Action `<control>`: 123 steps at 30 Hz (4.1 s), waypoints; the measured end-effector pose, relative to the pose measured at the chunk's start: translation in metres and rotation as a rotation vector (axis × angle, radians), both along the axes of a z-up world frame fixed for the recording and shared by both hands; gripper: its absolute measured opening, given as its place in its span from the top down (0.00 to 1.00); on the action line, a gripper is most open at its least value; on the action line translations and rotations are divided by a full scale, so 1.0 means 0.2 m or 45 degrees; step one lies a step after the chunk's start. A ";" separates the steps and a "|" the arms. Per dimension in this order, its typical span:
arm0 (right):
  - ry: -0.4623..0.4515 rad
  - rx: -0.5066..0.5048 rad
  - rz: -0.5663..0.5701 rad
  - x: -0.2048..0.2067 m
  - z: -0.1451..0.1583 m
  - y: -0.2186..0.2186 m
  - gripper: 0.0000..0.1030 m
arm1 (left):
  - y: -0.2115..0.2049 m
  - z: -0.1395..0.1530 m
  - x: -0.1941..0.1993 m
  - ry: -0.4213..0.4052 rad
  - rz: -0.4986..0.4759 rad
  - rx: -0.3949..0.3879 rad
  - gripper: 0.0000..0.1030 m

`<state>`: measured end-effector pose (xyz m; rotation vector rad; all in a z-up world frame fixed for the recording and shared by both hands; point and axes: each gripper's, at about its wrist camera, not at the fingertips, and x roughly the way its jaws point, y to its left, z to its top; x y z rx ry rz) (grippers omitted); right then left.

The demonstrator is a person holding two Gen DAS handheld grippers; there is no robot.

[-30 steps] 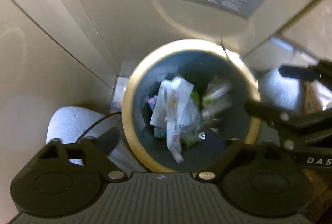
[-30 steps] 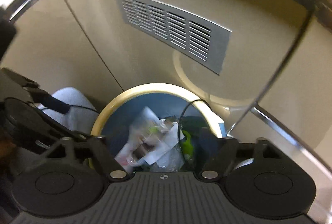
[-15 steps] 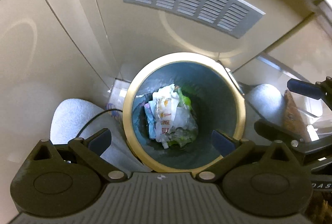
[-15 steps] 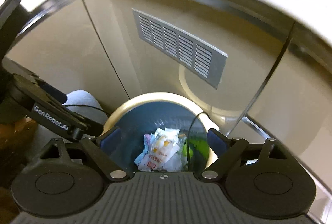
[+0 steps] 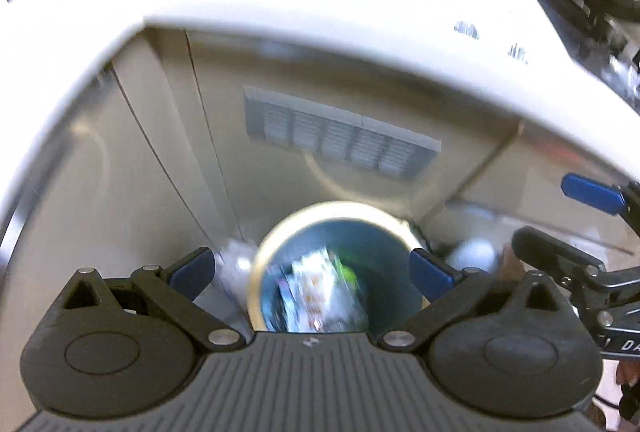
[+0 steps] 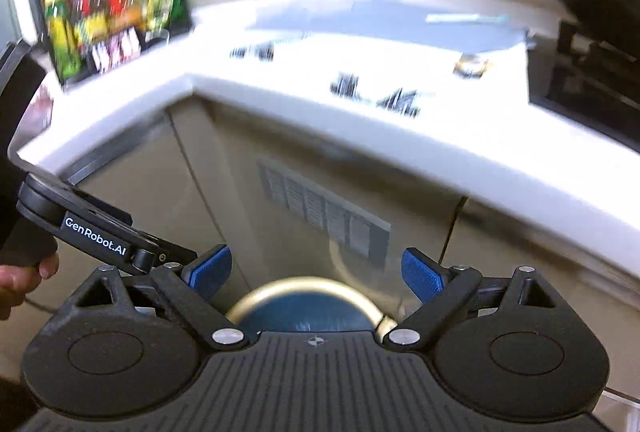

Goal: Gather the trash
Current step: 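Raise both tools toward the clear tray and toothbrush on the mat, then grasp the clear plastic tray with left tool while right tool grasps the white toothbrush, then carry the tray and toothbrush with both tools down over the bin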

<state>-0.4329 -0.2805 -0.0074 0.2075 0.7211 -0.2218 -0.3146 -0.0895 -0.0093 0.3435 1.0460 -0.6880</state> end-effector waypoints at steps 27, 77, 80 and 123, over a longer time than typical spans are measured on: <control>-0.493 -0.139 -0.781 1.17 0.59 -0.51 0.00 | -0.52 0.80 1.15 -0.493 0.479 -0.214 0.00; -0.286 0.199 -0.593 1.35 0.30 -0.93 0.90 | -0.52 0.59 1.29 -0.173 0.458 -0.101 1.00; -0.308 0.161 -0.549 1.25 0.33 -0.84 0.90 | -0.46 0.62 1.11 -0.228 0.422 -0.099 1.00; -0.026 -0.228 0.127 -0.20 0.11 -0.12 0.90 | 0.06 0.08 -0.05 -0.197 0.178 0.162 1.00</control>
